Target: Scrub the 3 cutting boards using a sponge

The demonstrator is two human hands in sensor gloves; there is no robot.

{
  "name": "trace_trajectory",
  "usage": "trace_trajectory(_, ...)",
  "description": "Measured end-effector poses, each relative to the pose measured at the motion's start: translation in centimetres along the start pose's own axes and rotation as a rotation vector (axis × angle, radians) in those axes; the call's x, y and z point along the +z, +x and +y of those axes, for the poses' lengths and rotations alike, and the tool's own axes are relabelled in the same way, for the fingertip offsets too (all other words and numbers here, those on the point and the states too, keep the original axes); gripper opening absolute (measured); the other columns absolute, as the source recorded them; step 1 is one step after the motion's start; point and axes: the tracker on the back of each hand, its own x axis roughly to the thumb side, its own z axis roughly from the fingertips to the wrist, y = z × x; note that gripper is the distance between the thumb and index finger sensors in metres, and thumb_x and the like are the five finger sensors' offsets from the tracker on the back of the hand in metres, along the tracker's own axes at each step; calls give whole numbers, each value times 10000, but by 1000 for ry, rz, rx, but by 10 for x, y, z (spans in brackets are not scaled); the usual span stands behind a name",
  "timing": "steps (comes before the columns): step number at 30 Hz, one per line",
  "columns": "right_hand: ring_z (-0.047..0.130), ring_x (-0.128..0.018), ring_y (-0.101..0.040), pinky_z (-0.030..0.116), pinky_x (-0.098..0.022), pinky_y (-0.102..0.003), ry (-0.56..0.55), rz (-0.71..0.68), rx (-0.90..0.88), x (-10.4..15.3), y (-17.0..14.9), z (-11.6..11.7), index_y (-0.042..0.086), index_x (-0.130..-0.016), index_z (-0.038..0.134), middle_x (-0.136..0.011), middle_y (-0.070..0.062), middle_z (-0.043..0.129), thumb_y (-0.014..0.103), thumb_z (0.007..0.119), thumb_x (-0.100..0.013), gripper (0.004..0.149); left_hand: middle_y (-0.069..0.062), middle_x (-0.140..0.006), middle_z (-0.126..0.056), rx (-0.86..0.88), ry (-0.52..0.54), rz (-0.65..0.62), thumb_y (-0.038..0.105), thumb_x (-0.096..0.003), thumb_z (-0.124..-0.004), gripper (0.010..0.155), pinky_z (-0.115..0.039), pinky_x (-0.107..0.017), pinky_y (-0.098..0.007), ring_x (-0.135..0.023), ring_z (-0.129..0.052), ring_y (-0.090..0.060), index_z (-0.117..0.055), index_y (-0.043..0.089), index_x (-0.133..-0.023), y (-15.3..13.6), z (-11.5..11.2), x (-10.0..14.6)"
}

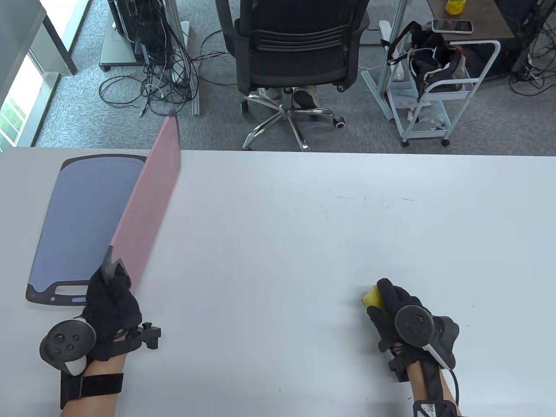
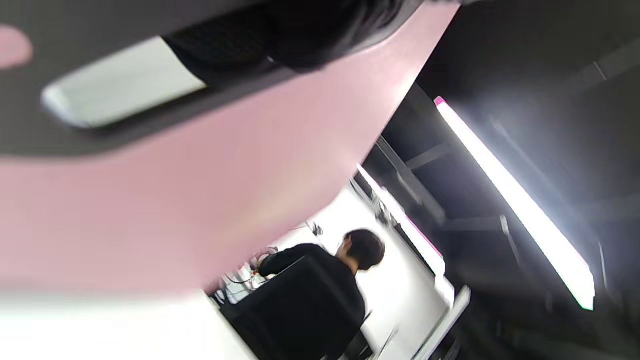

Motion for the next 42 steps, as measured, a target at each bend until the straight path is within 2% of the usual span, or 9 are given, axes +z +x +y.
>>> trace_trajectory(3, 838, -748, -299, 733, -553, -502, -6, -7, -21, 2, 2, -1, 159, -1048, 661, -959, -118, 772, 486, 843, -456, 700, 30, -792, -847, 214, -107, 164, 498, -559, -530, 557, -928, -552, -362, -544, -941, -57, -571, 173, -1010, -13, -5, 3)
trace_trajectory(7, 837, -749, -297, 733, -554, -502, 6, -20, -7, 2, 5, 1, 163, -1049, 659, -960, -117, 770, 487, 842, -456, 700, 35, -751, -857, 399, -303, 379, 499, -575, -536, 543, -977, -453, -331, -469, -958, -36, -591, 165, -1000, -25, -31, 1)
trace_trajectory(13, 838, -748, -297, 734, -553, -501, 8, -31, -5, 3, 8, 1, 161, -1048, 660, -960, -116, 769, 485, 841, -457, 698, 41, -714, -880, 389, -599, 764, 481, -610, -616, 501, -1005, -406, -305, -440, -987, -10, -598, 145, -981, -58, -51, 6)
trace_trajectory(15, 838, -747, -297, 735, -552, -500, 9, -29, -10, 3, 8, 2, 160, -1048, 660, -959, -115, 770, 483, 841, -457, 697, 39, -713, -886, 293, -718, 808, 477, -620, -653, 508, -1005, -403, -297, -443, -1002, -4, -597, 128, -985, -68, -60, 10)
trace_trajectory(19, 841, -743, -296, 736, -551, -500, 12, -30, -12, 3, 9, 2, 159, -1048, 660, -957, -117, 772, 484, 841, -457, 698, 14, -694, -903, 107, -847, 806, 471, -613, -712, 534, -1006, -367, -298, -418, -1025, -15, -628, 87, -976, -74, -81, 14)
trace_trajectory(27, 861, -720, -293, 755, -534, -490, 32, -34, -45, -1, 20, 8, 149, -1044, 669, -947, -123, 783, 490, 840, -459, 698, 35, -668, -930, 12, -923, 757, 491, -605, -741, 540, -1014, -311, -269, -376, -1047, 10, -675, 88, -958, -70, -103, 18)
trace_trajectory(32, 879, -690, -288, 769, -513, -480, 72, -100, -10, -26, 69, 16, 136, -1035, 689, -929, -134, 801, 490, 842, -464, 689, 61, -615, -969, 21, -917, 751, 512, -605, -749, 512, -1027, -257, -246, -324, -1067, 35, -727, 110, -922, -75, -108, 14)
trace_trajectory(38, 906, -650, -267, 796, -481, -454, 105, -252, 131, -61, 176, 43, 134, -1021, 713, -907, -133, 823, 508, 835, -465, 682, 68, -598, -978, 20, -926, 767, 511, -603, -752, 503, -1025, -244, -250, -305, -1070, 36, -738, 114, -910, -76, -111, 11)
trace_trajectory(42, 912, -643, -258, 803, -475, -444, 141, -356, 202, -79, 258, 74, 140, -1016, 720, -903, -128, 827, 514, 830, -464, 675, 69, -603, -973, -18, -911, 734, 512, -608, -749, 505, -1019, -245, -245, -308, -1065, 37, -736, 114, -917, -73, -111, 14)
